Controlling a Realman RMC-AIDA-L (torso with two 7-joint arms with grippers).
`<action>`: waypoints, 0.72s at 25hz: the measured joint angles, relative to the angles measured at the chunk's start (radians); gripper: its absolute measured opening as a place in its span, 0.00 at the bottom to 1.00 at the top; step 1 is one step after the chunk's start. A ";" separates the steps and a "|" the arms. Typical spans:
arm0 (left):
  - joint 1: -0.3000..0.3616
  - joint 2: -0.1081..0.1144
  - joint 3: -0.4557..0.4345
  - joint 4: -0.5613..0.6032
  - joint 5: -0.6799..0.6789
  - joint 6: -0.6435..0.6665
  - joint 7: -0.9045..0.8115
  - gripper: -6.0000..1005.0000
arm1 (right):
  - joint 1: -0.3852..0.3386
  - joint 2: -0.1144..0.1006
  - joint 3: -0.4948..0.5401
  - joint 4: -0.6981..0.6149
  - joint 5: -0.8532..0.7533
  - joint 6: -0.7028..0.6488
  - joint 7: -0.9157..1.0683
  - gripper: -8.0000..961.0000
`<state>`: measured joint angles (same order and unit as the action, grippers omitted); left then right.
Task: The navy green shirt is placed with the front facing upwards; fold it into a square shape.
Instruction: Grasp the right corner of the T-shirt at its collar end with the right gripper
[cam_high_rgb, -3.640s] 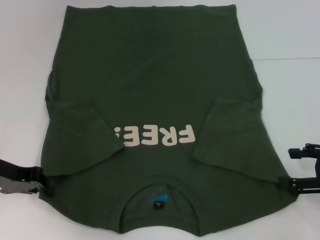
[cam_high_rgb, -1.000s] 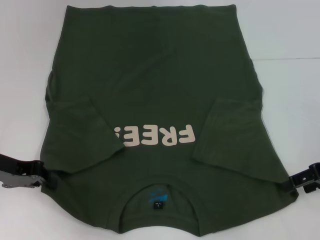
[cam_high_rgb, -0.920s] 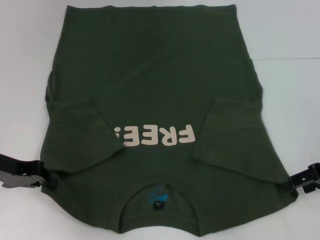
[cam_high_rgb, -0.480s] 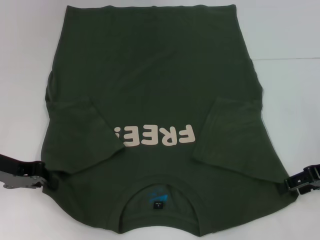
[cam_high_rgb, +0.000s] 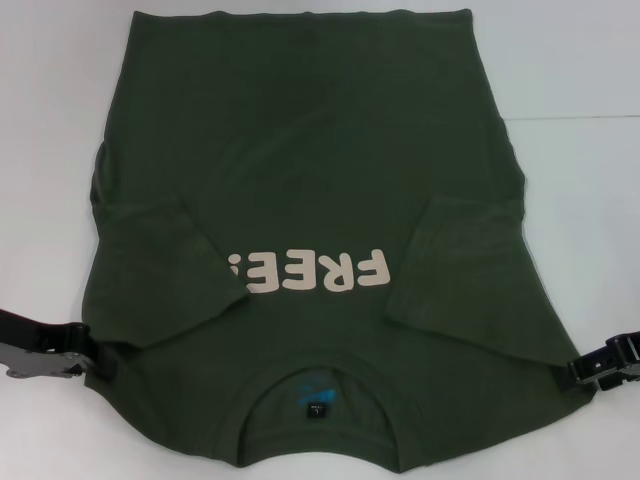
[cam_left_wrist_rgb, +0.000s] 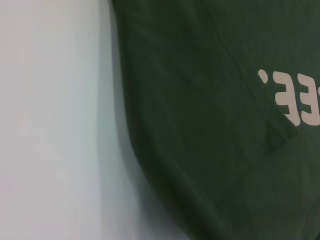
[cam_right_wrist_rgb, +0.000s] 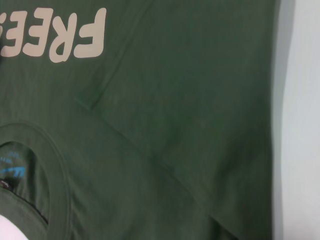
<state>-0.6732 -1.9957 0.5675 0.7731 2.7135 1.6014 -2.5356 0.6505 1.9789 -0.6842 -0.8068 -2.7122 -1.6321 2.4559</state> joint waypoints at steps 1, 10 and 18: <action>0.001 0.000 0.000 0.000 0.000 0.000 0.000 0.04 | 0.000 0.000 0.000 0.000 0.000 0.000 0.000 0.83; 0.002 0.000 0.001 0.000 0.000 0.000 0.000 0.04 | 0.008 0.004 -0.001 0.002 0.000 0.001 0.000 0.83; 0.000 0.000 0.001 0.000 0.000 0.001 0.000 0.04 | 0.011 0.010 -0.035 0.015 0.001 0.018 0.004 0.83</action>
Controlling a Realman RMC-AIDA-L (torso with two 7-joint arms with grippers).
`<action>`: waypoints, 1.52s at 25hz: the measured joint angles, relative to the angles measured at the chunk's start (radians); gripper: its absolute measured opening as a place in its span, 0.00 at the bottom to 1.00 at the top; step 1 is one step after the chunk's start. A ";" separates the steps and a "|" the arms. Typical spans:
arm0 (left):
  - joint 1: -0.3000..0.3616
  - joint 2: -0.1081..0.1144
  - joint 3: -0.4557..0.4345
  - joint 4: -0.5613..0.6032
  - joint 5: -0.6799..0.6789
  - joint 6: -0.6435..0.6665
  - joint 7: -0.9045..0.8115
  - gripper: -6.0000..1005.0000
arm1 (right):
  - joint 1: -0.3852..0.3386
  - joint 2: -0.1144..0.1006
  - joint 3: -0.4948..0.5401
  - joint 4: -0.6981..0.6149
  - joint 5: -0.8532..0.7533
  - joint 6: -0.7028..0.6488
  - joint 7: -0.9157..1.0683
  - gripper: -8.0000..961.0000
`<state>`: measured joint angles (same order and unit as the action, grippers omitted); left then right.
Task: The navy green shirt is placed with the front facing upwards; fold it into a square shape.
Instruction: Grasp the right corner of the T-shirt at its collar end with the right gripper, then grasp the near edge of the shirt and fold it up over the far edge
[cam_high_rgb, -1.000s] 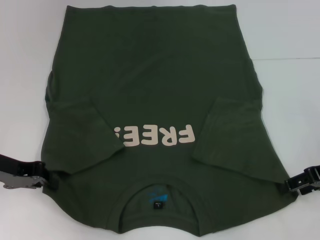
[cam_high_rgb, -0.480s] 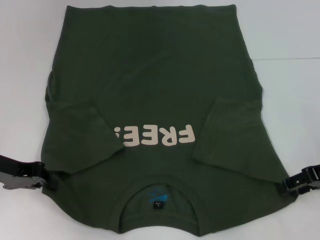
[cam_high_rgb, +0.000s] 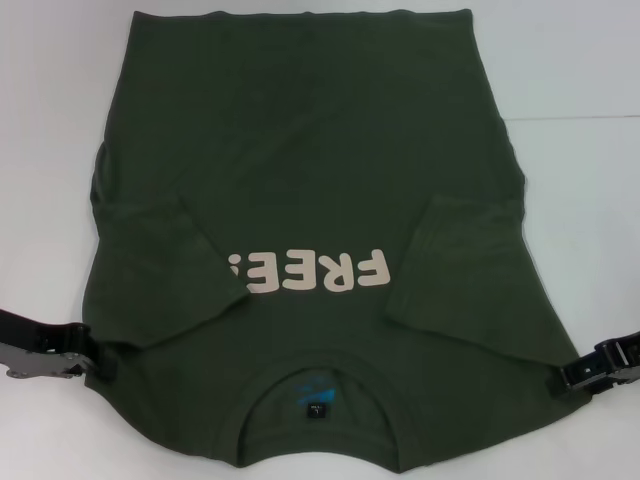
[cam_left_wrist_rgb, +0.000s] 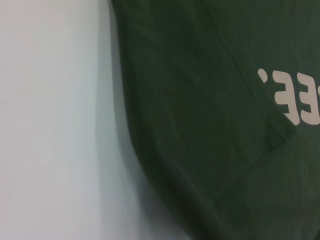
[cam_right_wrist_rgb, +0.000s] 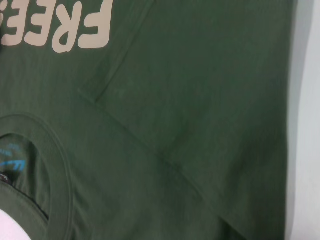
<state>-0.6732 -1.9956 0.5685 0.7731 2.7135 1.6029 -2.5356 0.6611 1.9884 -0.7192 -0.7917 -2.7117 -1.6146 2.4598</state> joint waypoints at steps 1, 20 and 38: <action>0.000 0.000 0.000 0.000 0.000 0.000 0.000 0.04 | 0.000 0.001 -0.003 -0.001 0.000 0.001 0.001 0.83; 0.000 0.000 0.001 0.000 0.000 0.000 0.000 0.04 | 0.028 0.008 0.002 0.050 0.026 -0.003 0.000 0.82; -0.006 0.000 0.000 0.000 0.000 0.003 0.000 0.04 | 0.056 0.007 -0.008 0.078 0.037 -0.004 0.010 0.77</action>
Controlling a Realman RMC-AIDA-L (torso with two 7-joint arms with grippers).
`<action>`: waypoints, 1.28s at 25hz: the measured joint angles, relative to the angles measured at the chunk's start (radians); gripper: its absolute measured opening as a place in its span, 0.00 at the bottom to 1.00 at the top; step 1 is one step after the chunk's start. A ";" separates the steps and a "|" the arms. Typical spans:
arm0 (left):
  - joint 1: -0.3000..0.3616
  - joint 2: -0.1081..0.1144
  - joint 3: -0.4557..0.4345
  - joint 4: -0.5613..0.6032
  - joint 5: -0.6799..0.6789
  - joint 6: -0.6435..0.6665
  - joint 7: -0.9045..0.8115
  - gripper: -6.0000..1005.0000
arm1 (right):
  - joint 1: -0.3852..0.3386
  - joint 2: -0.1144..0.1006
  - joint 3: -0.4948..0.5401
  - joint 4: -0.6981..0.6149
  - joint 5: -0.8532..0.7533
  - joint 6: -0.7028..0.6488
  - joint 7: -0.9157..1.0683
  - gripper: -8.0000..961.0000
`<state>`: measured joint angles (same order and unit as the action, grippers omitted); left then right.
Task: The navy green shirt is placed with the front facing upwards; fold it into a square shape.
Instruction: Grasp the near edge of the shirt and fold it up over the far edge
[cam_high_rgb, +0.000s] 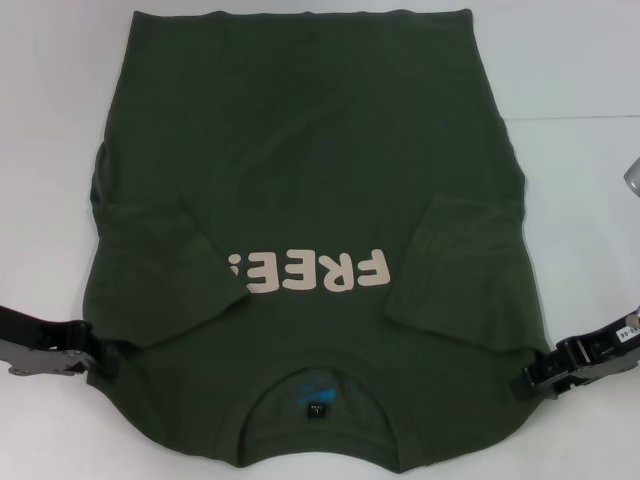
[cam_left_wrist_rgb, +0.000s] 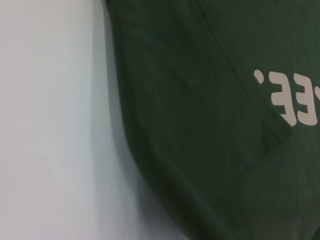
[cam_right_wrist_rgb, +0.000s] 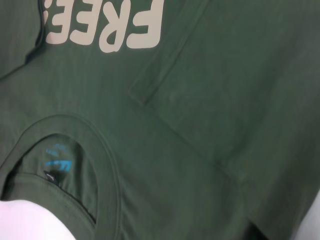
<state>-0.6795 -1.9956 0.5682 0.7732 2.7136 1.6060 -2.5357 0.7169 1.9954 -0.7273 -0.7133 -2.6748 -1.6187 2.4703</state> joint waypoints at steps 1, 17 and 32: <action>0.000 0.000 0.000 0.000 0.000 0.000 0.000 0.04 | 0.002 0.000 -0.003 0.000 -0.002 -0.001 0.002 0.74; 0.001 0.000 -0.001 0.000 -0.006 0.005 0.012 0.04 | 0.019 0.010 -0.047 0.004 -0.004 0.000 0.010 0.30; 0.005 0.019 -0.015 -0.001 -0.014 0.109 0.052 0.04 | 0.029 -0.003 -0.069 -0.013 0.006 -0.164 -0.090 0.07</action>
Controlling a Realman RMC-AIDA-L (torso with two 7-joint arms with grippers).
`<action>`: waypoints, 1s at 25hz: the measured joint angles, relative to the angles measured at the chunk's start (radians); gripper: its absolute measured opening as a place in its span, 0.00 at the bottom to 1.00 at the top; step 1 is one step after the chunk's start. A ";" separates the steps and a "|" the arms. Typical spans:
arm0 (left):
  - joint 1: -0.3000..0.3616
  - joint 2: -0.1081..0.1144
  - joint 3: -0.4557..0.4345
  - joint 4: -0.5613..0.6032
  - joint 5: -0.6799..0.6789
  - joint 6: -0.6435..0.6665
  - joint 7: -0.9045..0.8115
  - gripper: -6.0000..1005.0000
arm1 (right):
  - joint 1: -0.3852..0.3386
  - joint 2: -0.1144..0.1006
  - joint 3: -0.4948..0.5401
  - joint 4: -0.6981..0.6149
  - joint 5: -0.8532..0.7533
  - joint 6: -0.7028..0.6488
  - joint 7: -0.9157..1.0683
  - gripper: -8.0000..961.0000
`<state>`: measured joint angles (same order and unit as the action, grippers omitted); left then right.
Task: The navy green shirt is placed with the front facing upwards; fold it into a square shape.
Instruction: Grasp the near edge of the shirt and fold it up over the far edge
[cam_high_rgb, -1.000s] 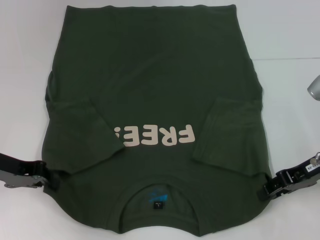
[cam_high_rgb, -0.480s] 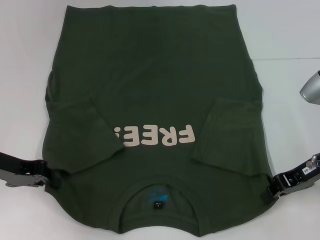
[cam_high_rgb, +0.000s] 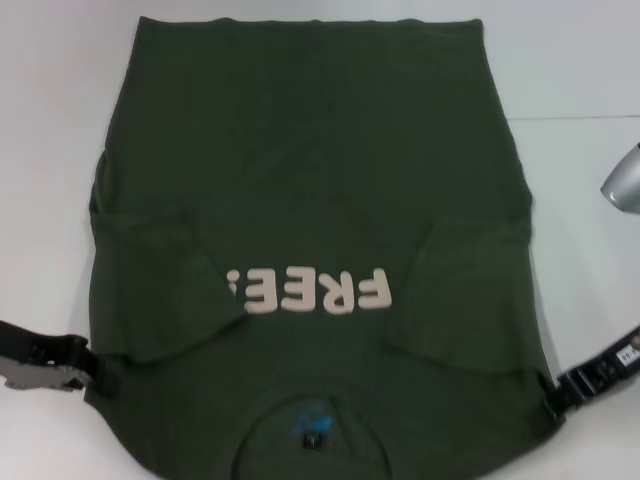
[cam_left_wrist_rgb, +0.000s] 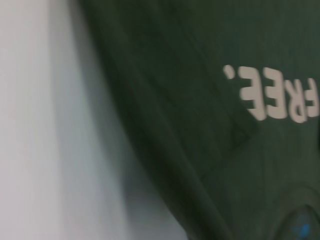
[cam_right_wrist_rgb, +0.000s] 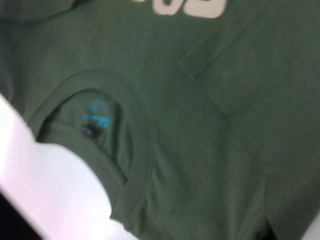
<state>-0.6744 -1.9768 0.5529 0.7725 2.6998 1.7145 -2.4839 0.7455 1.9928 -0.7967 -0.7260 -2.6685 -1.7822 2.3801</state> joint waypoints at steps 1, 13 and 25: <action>0.000 0.003 -0.006 0.000 0.002 0.024 0.009 0.04 | 0.000 0.000 0.000 0.000 0.000 0.000 0.000 0.07; 0.014 0.015 -0.015 0.001 0.078 0.312 0.063 0.04 | -0.023 0.004 -0.080 0.012 -0.029 -0.192 -0.120 0.07; 0.022 0.011 0.020 0.000 0.125 0.356 0.087 0.04 | -0.017 0.015 -0.182 0.066 -0.030 -0.200 -0.136 0.07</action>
<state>-0.6529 -1.9661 0.5734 0.7727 2.8246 2.0710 -2.3974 0.7284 2.0074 -0.9782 -0.6599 -2.6982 -1.9827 2.2440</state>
